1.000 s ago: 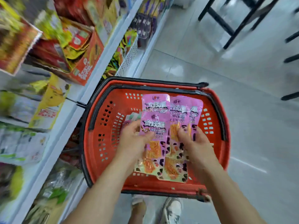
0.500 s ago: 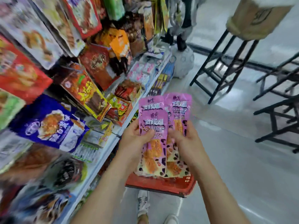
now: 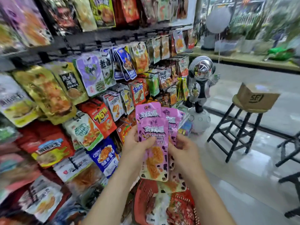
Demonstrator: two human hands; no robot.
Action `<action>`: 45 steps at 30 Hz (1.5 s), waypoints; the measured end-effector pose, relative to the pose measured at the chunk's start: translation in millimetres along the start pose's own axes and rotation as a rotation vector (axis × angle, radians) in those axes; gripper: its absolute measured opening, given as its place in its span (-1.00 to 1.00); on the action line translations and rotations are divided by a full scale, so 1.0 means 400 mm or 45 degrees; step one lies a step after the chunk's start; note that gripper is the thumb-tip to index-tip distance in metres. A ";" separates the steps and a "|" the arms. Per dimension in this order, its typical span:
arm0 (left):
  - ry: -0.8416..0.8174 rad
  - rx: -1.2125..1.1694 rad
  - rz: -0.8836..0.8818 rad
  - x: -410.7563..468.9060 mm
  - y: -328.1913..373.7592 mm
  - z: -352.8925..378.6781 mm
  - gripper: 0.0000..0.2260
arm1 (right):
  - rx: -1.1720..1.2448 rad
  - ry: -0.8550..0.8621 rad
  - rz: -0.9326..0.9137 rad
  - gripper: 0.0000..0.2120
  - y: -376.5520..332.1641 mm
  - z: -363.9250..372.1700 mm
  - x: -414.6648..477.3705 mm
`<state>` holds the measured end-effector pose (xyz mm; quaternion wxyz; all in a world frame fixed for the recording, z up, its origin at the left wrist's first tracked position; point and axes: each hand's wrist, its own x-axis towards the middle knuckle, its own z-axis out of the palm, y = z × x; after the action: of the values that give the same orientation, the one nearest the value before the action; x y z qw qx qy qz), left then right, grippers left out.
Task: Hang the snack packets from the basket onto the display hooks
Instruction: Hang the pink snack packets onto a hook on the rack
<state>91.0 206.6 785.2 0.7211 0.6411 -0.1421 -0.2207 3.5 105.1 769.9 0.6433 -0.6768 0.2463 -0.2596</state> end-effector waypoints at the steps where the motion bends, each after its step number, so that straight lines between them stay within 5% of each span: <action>1: -0.033 -0.004 -0.004 0.001 0.027 -0.014 -0.33 | -0.001 -0.058 -0.039 -0.79 -0.027 0.005 0.000; 5: -0.057 -0.067 0.023 0.014 0.108 -0.085 -0.58 | -0.051 -0.285 -0.104 -0.83 -0.104 0.039 0.001; 10: 0.102 0.020 0.205 0.027 0.174 -0.185 -0.58 | -0.151 -0.537 -0.085 -0.79 -0.160 0.111 0.012; 15: 0.441 -0.134 0.389 0.021 0.245 -0.315 -0.53 | 0.005 -0.214 -0.165 -0.59 -0.215 0.225 0.013; 18: 0.569 -0.092 0.477 0.008 0.294 -0.409 -0.42 | 0.213 -0.132 -0.220 -0.76 -0.257 0.273 0.035; 23: 0.532 -0.004 0.514 -0.031 0.350 -0.491 -0.19 | 0.437 -0.494 -0.312 -0.87 -0.343 0.406 0.042; 28: 0.532 0.268 0.638 -0.021 0.370 -0.535 -0.49 | 0.677 -0.798 -0.209 -0.81 -0.387 0.585 0.018; 34: 0.482 0.650 0.707 -0.007 0.422 -0.595 -0.40 | 0.640 -0.828 -0.361 -0.82 -0.414 0.682 0.011; 38: 0.346 0.557 0.783 -0.001 0.498 -0.579 -0.50 | 0.781 -0.789 -0.319 -0.81 -0.454 0.709 0.041; 41: 0.463 0.436 0.813 0.030 0.554 -0.573 -0.37 | 0.817 -0.849 -0.370 -0.75 -0.494 0.714 0.074; 45: 0.593 0.770 0.994 0.056 0.618 -0.569 -0.59 | 0.978 -0.972 -0.300 -0.65 -0.545 0.713 0.122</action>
<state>255.1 411.6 996.3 0.5453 0.7516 -0.2631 0.2619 230.4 295.6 978.8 0.8541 -0.4625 -0.1941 -0.1373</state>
